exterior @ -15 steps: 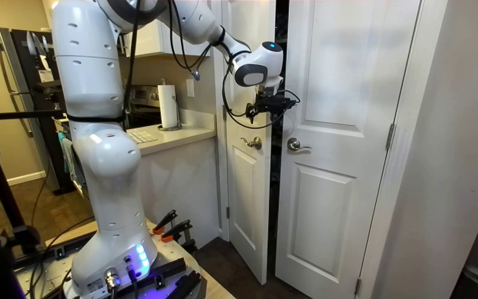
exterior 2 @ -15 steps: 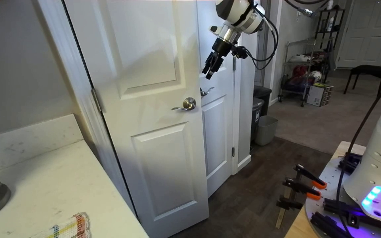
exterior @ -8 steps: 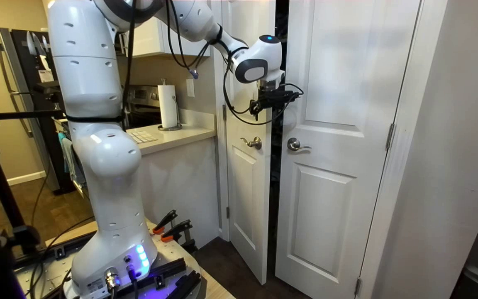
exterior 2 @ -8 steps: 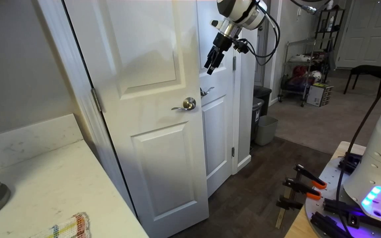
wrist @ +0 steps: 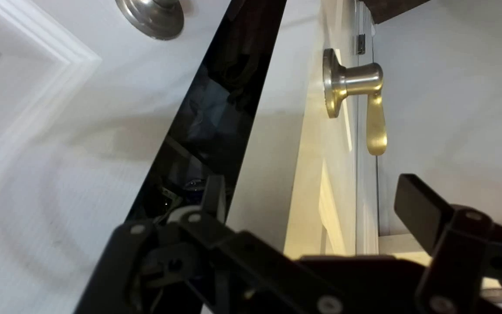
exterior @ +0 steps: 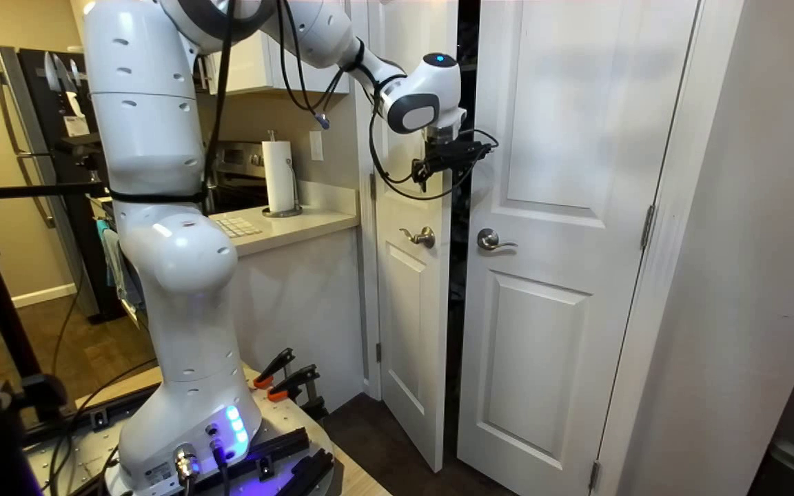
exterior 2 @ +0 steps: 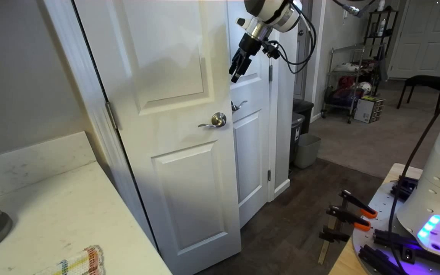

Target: Open the left door

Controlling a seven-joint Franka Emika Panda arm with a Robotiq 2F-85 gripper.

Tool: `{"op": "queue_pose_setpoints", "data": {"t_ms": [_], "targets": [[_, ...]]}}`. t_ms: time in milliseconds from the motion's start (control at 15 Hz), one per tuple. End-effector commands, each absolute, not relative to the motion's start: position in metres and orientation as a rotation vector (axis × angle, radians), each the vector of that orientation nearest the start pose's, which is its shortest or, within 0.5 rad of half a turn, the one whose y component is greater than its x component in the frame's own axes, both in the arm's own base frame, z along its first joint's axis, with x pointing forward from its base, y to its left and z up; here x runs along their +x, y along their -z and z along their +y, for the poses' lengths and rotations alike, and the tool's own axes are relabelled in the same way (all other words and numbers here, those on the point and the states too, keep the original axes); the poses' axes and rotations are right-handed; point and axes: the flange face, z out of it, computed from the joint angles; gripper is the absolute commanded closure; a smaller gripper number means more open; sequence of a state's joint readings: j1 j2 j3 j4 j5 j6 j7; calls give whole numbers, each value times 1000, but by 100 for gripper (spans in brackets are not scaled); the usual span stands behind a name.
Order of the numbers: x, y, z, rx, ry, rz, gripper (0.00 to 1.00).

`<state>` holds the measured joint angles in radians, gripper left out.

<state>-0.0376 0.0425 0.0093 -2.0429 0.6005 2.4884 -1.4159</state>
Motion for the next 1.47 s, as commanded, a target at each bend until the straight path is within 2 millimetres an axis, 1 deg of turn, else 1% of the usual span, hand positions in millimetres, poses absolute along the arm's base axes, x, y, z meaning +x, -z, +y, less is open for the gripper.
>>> {"op": "queue_pose_setpoints", "data": {"t_ms": [0, 67, 467, 733, 1000, 1200, 1400], "targets": [[600, -460, -5, -2555, 894, -1387, 0], [601, -458, -1, -2545, 888, -1397, 0], [597, -457, 0, -2536, 872, -1399, 0], [591, -456, 10, -2509, 852, -1415, 0], [585, -455, 15, -2480, 826, -1424, 0], [576, -457, 17, -2459, 778, -1450, 0], [559, -466, 19, -2424, 716, -1488, 0]]}}
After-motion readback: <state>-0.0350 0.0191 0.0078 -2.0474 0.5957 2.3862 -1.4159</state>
